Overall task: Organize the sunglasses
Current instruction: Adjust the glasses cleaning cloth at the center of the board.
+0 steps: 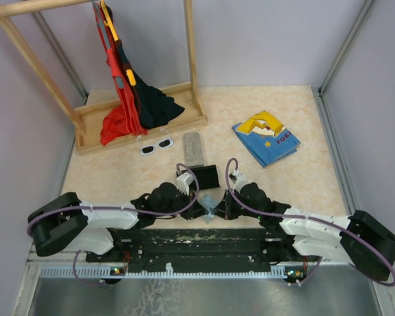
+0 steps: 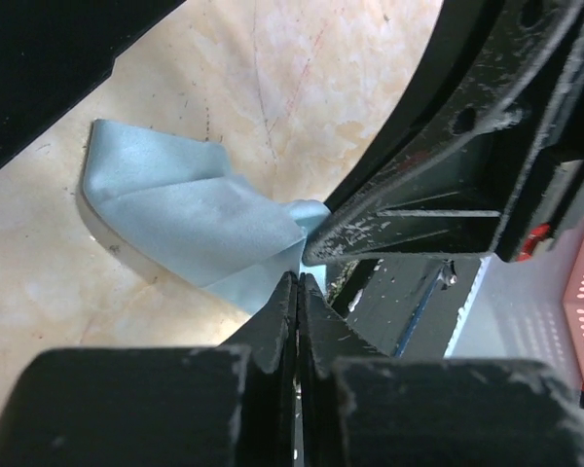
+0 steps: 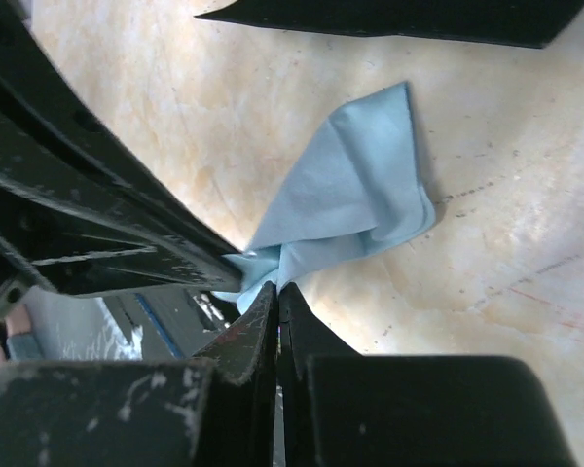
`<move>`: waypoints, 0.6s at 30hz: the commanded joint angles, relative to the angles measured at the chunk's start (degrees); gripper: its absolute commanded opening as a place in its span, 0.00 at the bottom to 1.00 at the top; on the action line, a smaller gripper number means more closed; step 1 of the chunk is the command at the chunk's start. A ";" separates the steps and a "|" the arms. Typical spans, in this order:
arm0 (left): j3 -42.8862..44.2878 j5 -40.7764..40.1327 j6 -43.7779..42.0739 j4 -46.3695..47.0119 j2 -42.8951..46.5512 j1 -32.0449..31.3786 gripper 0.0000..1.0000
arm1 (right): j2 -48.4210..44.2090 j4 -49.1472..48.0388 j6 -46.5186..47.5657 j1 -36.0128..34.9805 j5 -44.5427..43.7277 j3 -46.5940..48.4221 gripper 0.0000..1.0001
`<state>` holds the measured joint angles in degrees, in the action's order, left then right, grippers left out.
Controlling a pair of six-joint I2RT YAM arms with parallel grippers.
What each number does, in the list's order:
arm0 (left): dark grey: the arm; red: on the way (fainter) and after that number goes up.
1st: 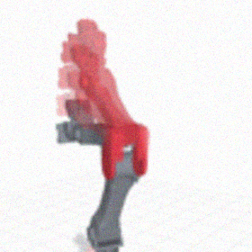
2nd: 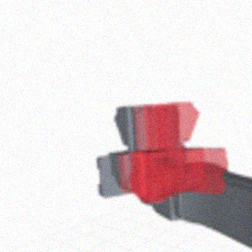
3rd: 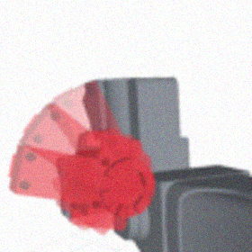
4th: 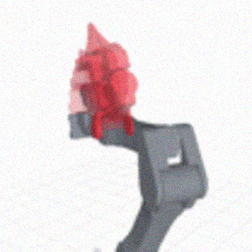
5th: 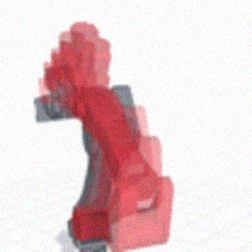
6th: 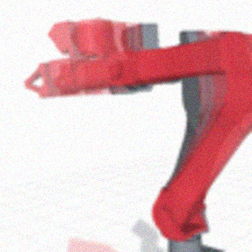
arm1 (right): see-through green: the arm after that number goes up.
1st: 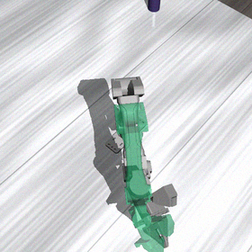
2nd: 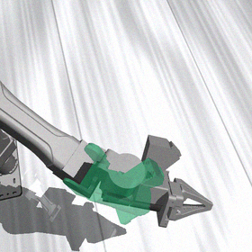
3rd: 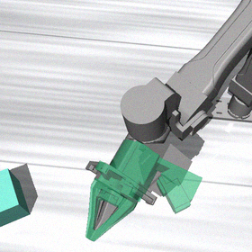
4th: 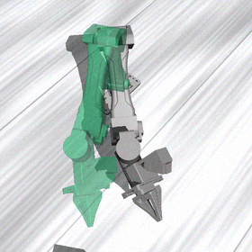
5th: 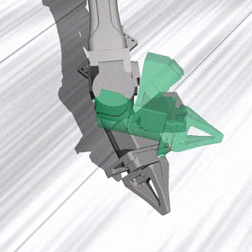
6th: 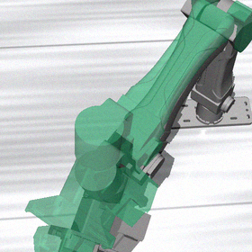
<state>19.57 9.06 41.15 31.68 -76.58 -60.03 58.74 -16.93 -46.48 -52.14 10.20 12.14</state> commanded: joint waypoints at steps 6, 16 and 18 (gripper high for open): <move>-0.81 -4.18 -2.08 -6.89 9.74 -0.17 0.01 | -6.99 10.60 3.37 -0.57 -5.34 3.86 0.00; 3.08 -11.28 -1.91 -18.17 16.94 0.15 0.01 | -13.39 18.87 2.36 -0.51 -10.46 8.68 0.00; 4.80 -12.65 -1.64 -20.48 17.62 0.49 0.01 | -14.26 21.40 1.87 -0.51 -12.28 10.44 0.00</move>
<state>20.32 0.45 39.81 16.56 -60.84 -60.01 47.07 1.06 -44.12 -52.14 2.63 16.84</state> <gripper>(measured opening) 0.013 0.006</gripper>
